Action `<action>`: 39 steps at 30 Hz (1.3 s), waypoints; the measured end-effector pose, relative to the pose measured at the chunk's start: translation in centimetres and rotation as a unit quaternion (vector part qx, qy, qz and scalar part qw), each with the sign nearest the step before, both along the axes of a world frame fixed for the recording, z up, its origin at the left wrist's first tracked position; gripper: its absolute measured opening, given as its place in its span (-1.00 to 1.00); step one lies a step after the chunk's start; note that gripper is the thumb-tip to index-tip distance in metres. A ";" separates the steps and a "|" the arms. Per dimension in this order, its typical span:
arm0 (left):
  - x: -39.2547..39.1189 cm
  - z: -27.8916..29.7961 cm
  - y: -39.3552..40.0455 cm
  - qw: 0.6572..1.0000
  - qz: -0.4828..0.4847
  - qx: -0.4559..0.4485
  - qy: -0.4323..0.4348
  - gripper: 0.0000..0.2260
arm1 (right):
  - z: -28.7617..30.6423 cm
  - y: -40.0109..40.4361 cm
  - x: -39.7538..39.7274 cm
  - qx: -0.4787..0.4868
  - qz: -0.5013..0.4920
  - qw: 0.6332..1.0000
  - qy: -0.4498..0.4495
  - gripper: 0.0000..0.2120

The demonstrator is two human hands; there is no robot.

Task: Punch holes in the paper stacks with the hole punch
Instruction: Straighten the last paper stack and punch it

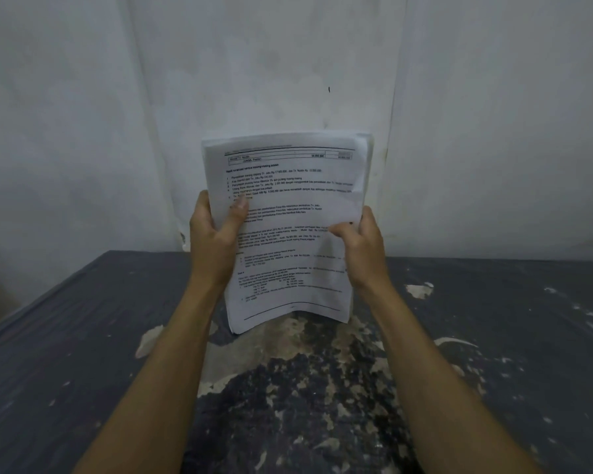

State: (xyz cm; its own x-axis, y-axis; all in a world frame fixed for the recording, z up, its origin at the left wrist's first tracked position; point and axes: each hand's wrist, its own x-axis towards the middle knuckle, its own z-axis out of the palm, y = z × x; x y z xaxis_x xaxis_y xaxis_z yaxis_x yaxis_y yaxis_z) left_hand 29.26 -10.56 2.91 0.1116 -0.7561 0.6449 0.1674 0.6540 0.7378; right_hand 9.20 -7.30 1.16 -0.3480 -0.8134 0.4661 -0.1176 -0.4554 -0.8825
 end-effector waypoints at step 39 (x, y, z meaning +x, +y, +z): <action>-1.0 -8.8 -3.5 0.757 0.189 0.244 -0.576 -0.63 | -6.6 0.4 -3.2 0.411 -0.143 0.783 0.445 -0.42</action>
State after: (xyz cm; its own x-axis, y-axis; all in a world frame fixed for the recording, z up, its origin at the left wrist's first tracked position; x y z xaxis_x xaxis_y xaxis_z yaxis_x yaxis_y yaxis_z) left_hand 28.30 -14.08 -5.86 -0.0449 -0.9900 0.1338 -0.9013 0.0979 0.4219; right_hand 5.99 -6.95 -5.44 -0.4065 -0.9136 -0.0124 -0.8451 0.3811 -0.3748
